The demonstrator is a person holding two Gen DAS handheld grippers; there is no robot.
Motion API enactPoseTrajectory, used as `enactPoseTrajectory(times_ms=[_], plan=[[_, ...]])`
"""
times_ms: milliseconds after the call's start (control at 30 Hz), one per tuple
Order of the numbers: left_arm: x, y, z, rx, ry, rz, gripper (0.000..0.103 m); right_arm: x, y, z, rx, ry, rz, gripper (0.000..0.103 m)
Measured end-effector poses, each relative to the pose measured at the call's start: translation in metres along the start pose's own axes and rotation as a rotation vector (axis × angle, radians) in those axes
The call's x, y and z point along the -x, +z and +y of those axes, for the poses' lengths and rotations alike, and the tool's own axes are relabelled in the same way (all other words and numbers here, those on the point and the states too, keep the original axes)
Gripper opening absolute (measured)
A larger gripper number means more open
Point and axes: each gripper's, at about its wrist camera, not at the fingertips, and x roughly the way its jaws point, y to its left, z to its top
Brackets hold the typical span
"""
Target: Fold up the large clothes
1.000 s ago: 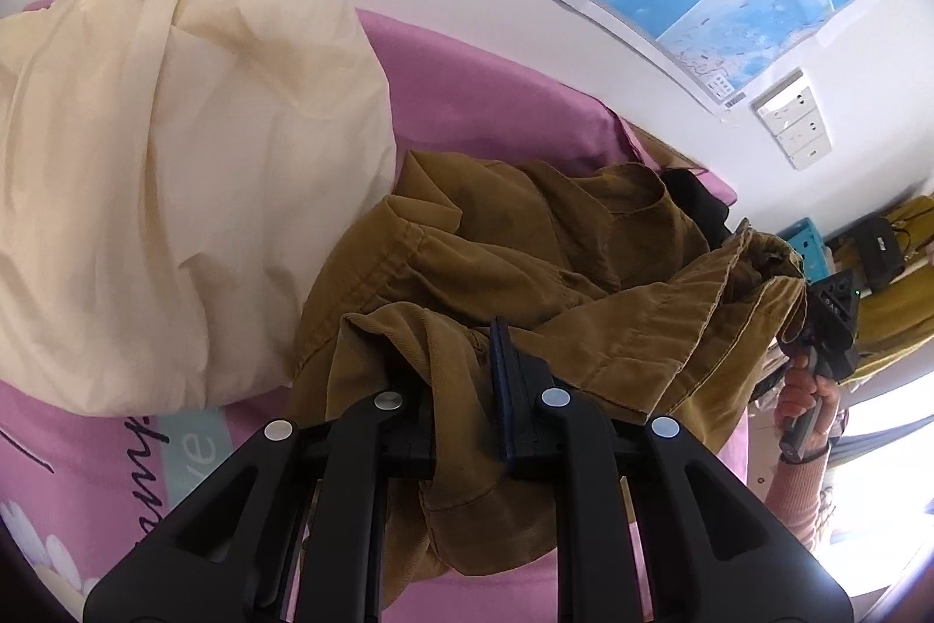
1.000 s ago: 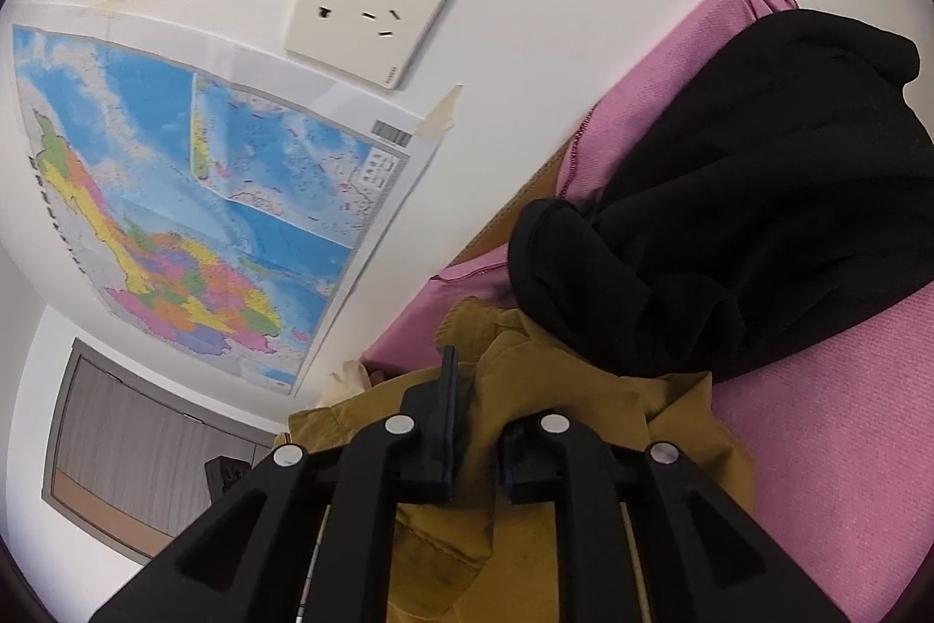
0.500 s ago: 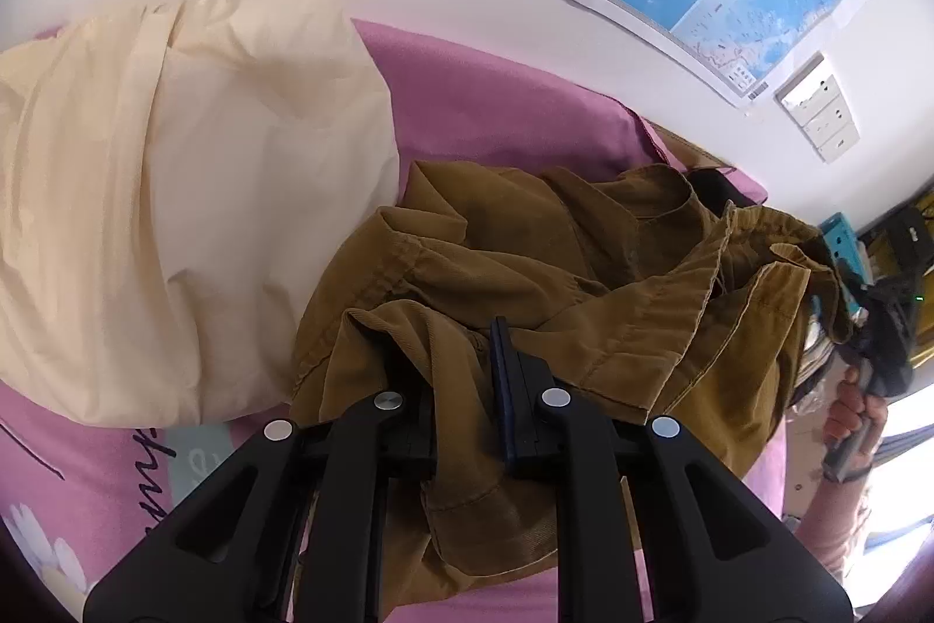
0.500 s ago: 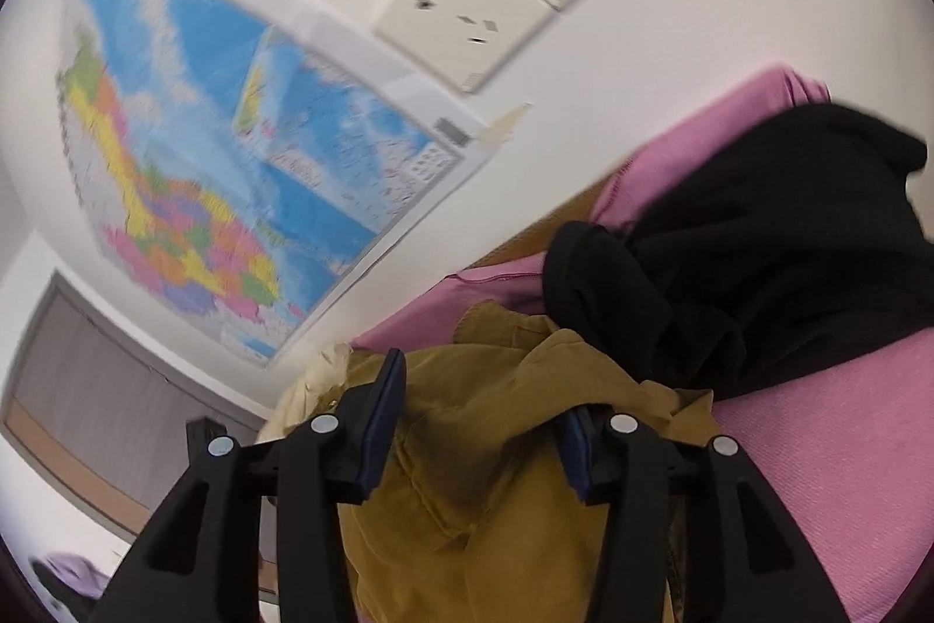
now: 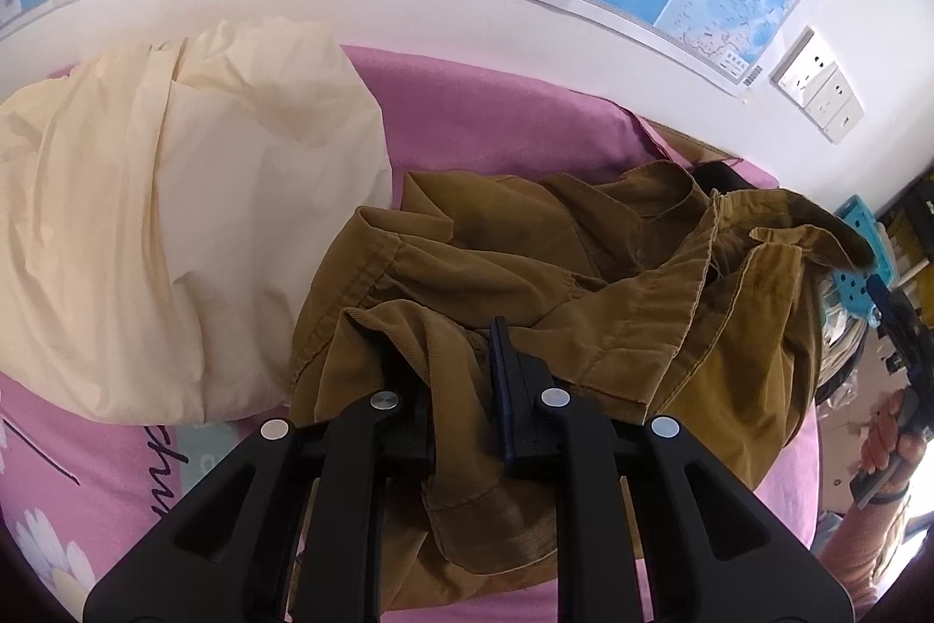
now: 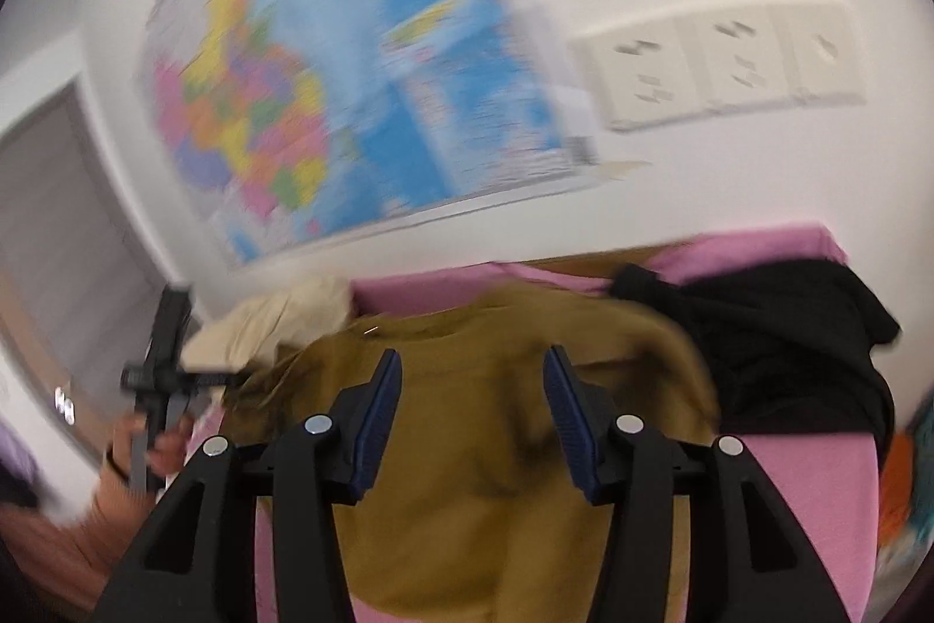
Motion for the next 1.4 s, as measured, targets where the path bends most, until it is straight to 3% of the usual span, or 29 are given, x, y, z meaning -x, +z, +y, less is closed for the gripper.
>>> enactPoseTrajectory(times_ms=[133,400,533,700,767,833,900,967,1067,1167,1233,1333,1400], plan=[[-0.001,0.0,-0.001,-0.003,0.002,-0.001,0.015,-0.036,-0.009,0.039,0.147,0.013,0.08,0.05],[0.011,-0.007,0.002,0.006,-0.043,-0.025,0.02,-0.116,-0.022,0.051,0.178,-0.02,0.218,0.05],[0.029,-0.012,0.002,0.012,-0.135,-0.073,0.038,-0.139,-0.02,0.041,0.154,-0.064,0.231,0.05],[0.062,-0.018,0.002,0.033,-0.241,-0.19,0.052,-0.16,-0.022,0.023,0.099,-0.117,0.256,0.049],[0.071,-0.023,-0.003,0.002,-0.232,-0.24,0.068,-0.167,-0.023,0.017,0.083,-0.133,0.265,0.048],[0.073,-0.026,-0.009,-0.037,-0.187,-0.273,0.074,-0.176,-0.023,0.011,0.068,-0.149,0.274,0.045],[0.07,-0.029,-0.015,-0.075,-0.137,-0.278,0.074,-0.181,-0.025,0.007,0.065,-0.166,0.277,0.044],[0.062,-0.03,-0.019,-0.119,-0.153,-0.241,0.075,-0.184,-0.025,0.007,0.074,-0.174,0.286,0.044],[0.032,-0.034,-0.029,-0.176,-0.075,-0.173,0.075,-0.174,-0.022,0.013,0.085,-0.163,0.277,0.045],[0.002,-0.034,-0.033,-0.228,0.047,-0.138,0.075,-0.143,-0.014,0.019,0.12,-0.18,0.215,0.056],[-0.011,-0.033,-0.032,-0.239,0.089,-0.12,0.075,-0.121,-0.008,0.02,0.182,-0.27,0.159,0.07],[-0.025,-0.024,-0.023,-0.209,0.09,-0.087,0.075,-0.099,0.0,0.008,0.234,-0.43,0.117,0.086],[-0.026,-0.018,-0.02,-0.199,0.082,-0.084,0.075,-0.097,0.003,-0.007,0.21,-0.474,0.139,0.09]])
